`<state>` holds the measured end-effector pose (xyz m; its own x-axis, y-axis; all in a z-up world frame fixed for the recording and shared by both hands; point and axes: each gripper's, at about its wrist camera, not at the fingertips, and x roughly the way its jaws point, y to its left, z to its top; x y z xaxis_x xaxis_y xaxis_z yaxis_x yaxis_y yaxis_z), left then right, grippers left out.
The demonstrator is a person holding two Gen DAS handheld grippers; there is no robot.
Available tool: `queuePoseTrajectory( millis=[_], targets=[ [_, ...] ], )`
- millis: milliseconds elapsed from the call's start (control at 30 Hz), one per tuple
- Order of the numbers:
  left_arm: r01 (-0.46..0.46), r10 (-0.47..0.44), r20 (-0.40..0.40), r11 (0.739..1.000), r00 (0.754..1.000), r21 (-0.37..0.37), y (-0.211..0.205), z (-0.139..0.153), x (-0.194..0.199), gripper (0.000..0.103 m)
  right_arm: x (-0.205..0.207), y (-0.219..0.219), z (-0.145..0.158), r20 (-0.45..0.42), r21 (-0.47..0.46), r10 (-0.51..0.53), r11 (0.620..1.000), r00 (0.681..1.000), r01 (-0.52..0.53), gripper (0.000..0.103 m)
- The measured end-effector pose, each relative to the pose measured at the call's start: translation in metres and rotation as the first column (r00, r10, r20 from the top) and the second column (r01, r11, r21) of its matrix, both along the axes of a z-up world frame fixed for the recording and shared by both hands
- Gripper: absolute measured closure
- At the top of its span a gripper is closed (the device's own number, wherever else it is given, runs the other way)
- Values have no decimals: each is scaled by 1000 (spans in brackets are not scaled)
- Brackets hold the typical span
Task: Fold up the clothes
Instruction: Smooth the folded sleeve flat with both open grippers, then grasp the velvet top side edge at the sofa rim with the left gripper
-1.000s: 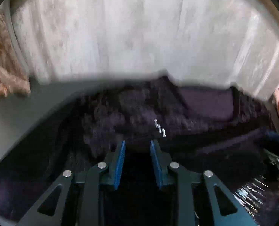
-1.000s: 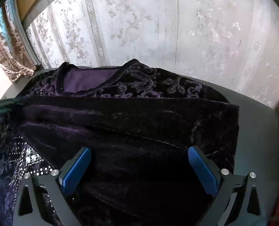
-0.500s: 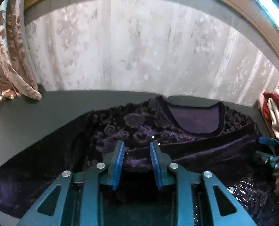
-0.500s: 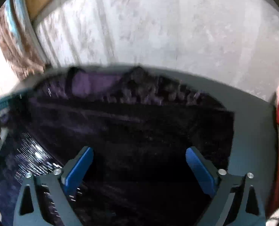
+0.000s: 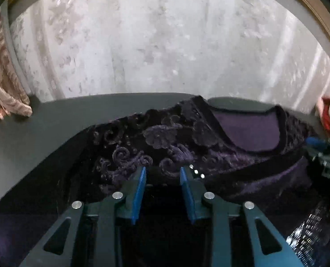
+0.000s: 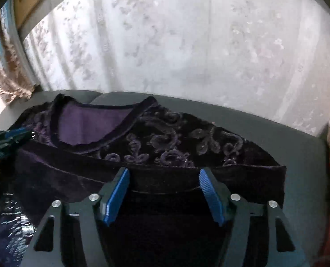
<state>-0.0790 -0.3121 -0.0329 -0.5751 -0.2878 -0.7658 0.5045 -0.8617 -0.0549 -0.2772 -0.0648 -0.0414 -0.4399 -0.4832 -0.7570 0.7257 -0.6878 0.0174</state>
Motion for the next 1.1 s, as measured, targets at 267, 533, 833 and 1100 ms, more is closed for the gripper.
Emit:
queuePoseTrajectory(
  millis=[267,533,833,1100],
  targets=[
    [-34,35,-91,999,995,15,17,21,33,73,-5,6,-3,11,-34,-26,999,1000,26,23],
    [-27,27,-7,1000,1000,3,42,2,56,65,-2,6,-3,-8,-20,-30,999,1000,30,22],
    [-197,252,-180,941,951,276,20,45,174,65,55,24,52,-53,-106,-45,994,998,39,12],
    [-624,734,-116,640,669,449,-70,27,415,65,158,28,24,27,-122,65,991,997,-62,6]
  ],
)
